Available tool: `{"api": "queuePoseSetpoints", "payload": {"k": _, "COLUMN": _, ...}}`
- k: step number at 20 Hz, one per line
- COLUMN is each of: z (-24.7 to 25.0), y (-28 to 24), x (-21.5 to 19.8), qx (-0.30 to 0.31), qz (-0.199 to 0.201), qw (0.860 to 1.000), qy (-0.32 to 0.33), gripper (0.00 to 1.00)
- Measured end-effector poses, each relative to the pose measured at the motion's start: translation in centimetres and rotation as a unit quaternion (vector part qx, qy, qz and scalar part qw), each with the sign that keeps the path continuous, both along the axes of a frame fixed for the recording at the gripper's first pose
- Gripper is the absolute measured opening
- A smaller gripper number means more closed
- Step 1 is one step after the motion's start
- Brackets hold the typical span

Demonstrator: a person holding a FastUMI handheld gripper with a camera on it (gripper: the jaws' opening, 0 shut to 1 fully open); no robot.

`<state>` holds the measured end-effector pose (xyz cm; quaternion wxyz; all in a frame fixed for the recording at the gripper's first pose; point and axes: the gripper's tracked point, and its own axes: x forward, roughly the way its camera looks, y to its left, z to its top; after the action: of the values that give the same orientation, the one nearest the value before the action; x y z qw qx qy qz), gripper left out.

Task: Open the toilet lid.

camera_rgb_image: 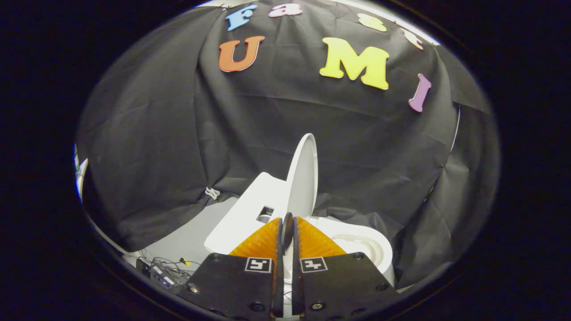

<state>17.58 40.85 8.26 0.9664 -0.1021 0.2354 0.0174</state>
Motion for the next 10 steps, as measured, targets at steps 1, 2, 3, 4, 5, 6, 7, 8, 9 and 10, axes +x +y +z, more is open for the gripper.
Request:
{"api": "queuePoseSetpoints", "payload": {"k": 1, "z": 0.0, "y": 0.2, "x": 0.1, "qx": -0.002, "qz": 0.0, "qw": 1.0, "qy": 0.001, "gripper": 0.1}}
{"api": "queuePoseSetpoints", "payload": {"k": 2, "z": -0.1, "y": 0.4, "x": 0.2, "qx": -0.002, "qz": 0.003, "qw": 1.0, "qy": 0.003, "gripper": 0.1}}
{"api": "queuePoseSetpoints", "payload": {"k": 3, "z": -0.1, "y": 0.9, "x": 0.4, "qx": -0.001, "qz": 0.007, "qw": 1.0, "qy": 0.003, "gripper": 0.1}}
{"api": "queuePoseSetpoints", "payload": {"k": 4, "z": -0.3, "y": 1.5, "x": 0.6, "qx": 0.001, "qz": 0.011, "qw": 1.0, "qy": 0.004, "gripper": 0.1}}
{"api": "queuePoseSetpoints", "payload": {"k": 5, "z": -0.5, "y": 2.0, "x": 0.7, "qx": -0.005, "qz": 0.016, "qw": 1.0, "qy": 0.005, "gripper": 0.1}}
{"api": "queuePoseSetpoints", "payload": {"k": 6, "z": -0.5, "y": 2.3, "x": 0.7, "qx": -0.015, "qz": 0.019, "qw": 1.0, "qy": 0.004, "gripper": 0.1}}
{"api": "queuePoseSetpoints", "payload": {"k": 7, "z": -0.5, "y": 2.4, "x": 0.8, "qx": -0.024, "qz": 0.023, "qw": 0.999, "qy": 0.0, "gripper": 0.1}}
{"api": "queuePoseSetpoints", "payload": {"k": 8, "z": -0.6, "y": 2.6, "x": 0.8, "qx": -0.028, "qz": 0.027, "qw": 0.999, "qy": -0.002, "gripper": 0.1}}
{"api": "queuePoseSetpoints", "payload": {"k": 9, "z": -0.8, "y": 2.6, "x": 0.9, "qx": -0.029, "qz": 0.029, "qw": 0.999, "qy": -0.007, "gripper": 0.1}}
{"api": "queuePoseSetpoints", "payload": {"k": 10, "z": -0.8, "y": 2.5, "x": 1.0, "qx": -0.028, "qz": 0.029, "qw": 0.999, "qy": -0.01, "gripper": 0.1}}
